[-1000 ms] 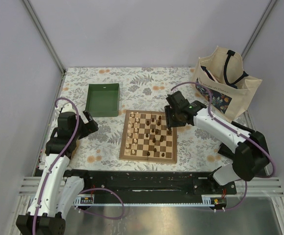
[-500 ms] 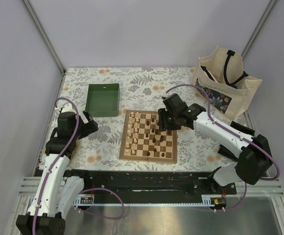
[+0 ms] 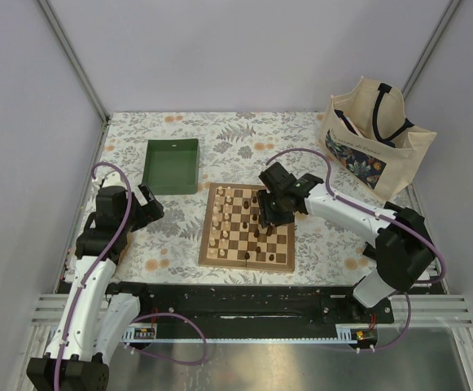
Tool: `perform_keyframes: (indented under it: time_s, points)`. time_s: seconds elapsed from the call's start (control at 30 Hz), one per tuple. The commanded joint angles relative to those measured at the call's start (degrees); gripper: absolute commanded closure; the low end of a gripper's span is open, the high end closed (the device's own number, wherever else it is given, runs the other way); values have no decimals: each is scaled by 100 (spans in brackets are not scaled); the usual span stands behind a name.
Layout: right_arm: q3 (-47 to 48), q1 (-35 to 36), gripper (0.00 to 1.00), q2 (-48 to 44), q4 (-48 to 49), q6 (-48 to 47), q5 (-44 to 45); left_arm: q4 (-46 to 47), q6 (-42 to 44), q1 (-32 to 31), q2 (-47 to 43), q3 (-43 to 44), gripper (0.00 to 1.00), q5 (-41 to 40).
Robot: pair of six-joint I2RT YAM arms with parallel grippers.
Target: Set up the chess pieces on the board
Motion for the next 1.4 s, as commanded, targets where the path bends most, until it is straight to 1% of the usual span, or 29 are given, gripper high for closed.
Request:
perform_keyframes:
  time_s: [0.0, 0.57, 0.8, 0.9, 0.93, 1.2, 1.37]
  points:
    - [65, 48, 48, 152, -45, 93, 185, 284, 44, 28, 5, 106, 1, 101]
    - [-41, 74, 55, 328, 34, 40, 54, 284, 35, 28, -4, 115, 1, 74]
    - [-76, 65, 67, 266, 26, 5, 62, 275, 35, 28, -13, 106, 1, 74]
    - [-93, 65, 74, 126, 17, 5, 89, 275, 35, 28, -21, 98, 1, 74]
    - [-102, 74, 75, 47, 8, 5, 115, 284, 35, 28, -30, 106, 1, 74]
    - [-128, 56, 77, -586, -282, -13, 537, 284, 35, 28, -21, 106, 1, 92]
    - [-295, 4, 77, -859, -344, 13, 476, 284, 44, 28, -39, 98, 1, 92]
